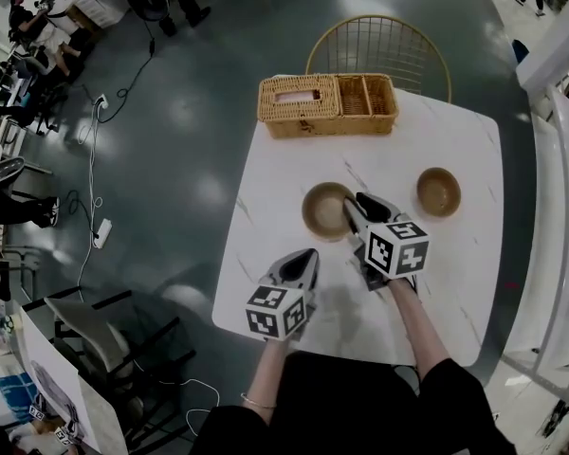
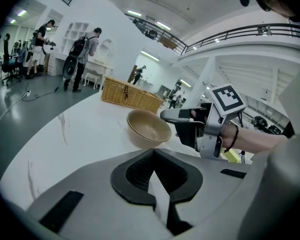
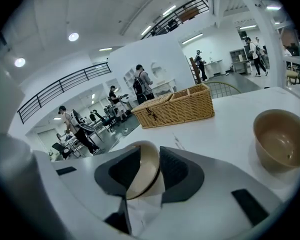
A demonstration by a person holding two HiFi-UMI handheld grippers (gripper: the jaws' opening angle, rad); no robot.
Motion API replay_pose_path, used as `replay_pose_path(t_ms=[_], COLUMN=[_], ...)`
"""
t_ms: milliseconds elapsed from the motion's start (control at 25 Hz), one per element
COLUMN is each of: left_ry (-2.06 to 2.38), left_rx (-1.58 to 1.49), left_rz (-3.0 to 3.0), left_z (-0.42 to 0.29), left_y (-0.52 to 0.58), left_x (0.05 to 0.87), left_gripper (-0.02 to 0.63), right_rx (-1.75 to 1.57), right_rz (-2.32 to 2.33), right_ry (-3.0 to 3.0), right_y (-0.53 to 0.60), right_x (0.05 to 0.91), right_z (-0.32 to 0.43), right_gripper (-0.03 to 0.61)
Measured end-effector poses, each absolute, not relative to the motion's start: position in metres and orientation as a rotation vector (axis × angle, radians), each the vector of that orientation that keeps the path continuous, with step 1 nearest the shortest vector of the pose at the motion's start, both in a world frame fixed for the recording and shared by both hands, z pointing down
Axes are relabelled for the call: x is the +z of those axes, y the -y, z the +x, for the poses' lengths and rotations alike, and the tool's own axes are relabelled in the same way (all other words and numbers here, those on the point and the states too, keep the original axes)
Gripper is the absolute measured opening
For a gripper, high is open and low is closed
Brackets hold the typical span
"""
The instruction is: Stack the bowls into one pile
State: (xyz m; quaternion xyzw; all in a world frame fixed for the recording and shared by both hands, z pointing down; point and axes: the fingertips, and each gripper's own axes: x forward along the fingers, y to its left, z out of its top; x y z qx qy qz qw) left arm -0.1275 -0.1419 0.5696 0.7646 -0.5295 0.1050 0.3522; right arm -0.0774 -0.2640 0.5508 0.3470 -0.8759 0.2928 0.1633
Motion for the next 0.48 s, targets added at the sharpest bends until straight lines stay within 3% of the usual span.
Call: replay_pose_path(t_ms=[200,480], left_ry=[1.369,1.375], left_rx=[0.273,0.27], left_rz=[1.973,1.962], left_z=[-0.127,-0.13], left_y=[0.14,0.136], left_x=[0.57,0.571], left_gripper=[0.014,0.014], right_rx=[0.847,1.048], right_rz=[1.025,1.025], right_ry=[2.474,2.415], right_y=[0.267,0.265], right_x=[0.556,0.574], right_z=[-0.076,-0.077], right_gripper=[0.128,0.136])
